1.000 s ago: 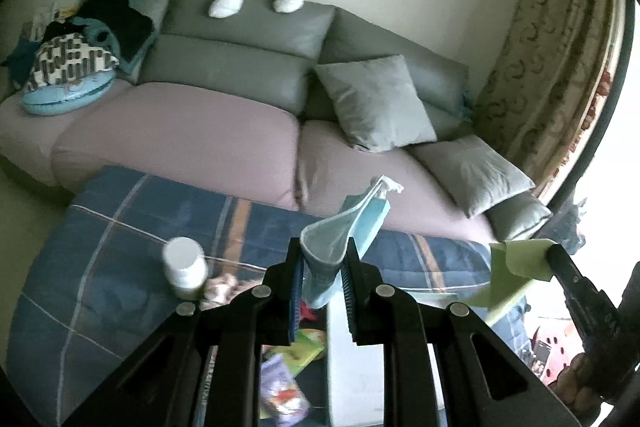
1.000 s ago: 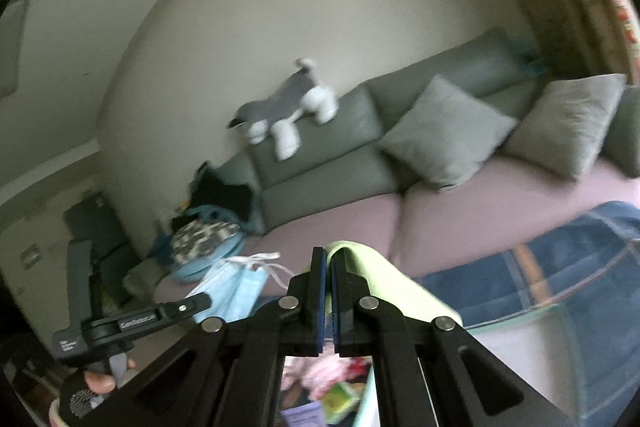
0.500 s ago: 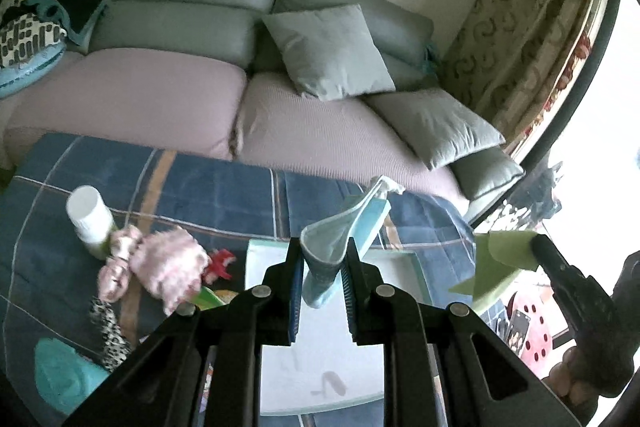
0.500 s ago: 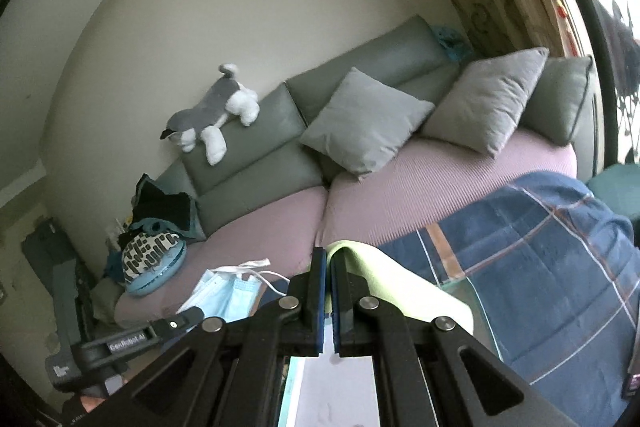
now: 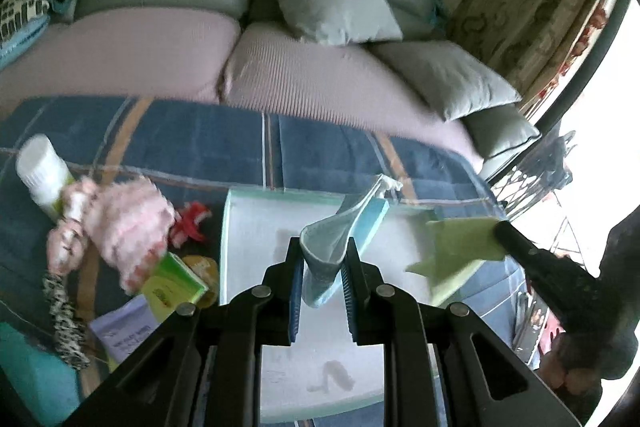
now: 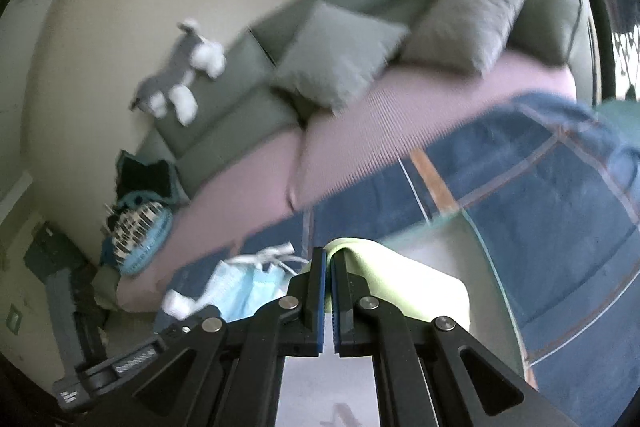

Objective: Organize soft objects
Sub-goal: 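Release the cloth into the tray with the right tool while the left tool releases the mask there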

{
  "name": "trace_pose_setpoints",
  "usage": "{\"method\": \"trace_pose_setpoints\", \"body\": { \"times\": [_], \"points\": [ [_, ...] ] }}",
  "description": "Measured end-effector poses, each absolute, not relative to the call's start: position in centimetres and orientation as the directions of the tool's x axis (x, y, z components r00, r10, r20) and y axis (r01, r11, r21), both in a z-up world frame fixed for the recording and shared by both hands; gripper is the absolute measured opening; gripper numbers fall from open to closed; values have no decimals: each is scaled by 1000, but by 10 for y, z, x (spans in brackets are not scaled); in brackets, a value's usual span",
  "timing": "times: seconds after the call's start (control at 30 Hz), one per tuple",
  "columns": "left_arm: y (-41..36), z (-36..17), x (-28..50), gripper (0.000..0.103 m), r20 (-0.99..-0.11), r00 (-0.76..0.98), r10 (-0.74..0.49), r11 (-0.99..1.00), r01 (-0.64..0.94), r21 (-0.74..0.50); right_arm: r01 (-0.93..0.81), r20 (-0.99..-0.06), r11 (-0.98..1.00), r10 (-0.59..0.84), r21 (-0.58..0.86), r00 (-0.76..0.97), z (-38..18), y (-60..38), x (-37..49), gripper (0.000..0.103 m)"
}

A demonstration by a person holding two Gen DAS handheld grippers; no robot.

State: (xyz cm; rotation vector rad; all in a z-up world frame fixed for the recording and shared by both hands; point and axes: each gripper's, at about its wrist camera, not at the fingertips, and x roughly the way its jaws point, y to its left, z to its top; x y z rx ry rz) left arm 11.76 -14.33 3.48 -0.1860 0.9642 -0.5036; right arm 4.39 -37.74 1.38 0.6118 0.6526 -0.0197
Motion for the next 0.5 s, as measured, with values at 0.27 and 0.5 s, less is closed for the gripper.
{"method": "trace_pose_setpoints", "body": {
  "times": [0.27,0.5],
  "points": [
    [-155,-13,135,19,-780,378,-498,864,289,-412,315,-688,792,174,524,705,-48,-391,66,2],
    [-160,-40,145,19,-806,335,-488,870,256,-421,366,-749,800,152,476,644,-69,-396,72,2]
  ]
}}
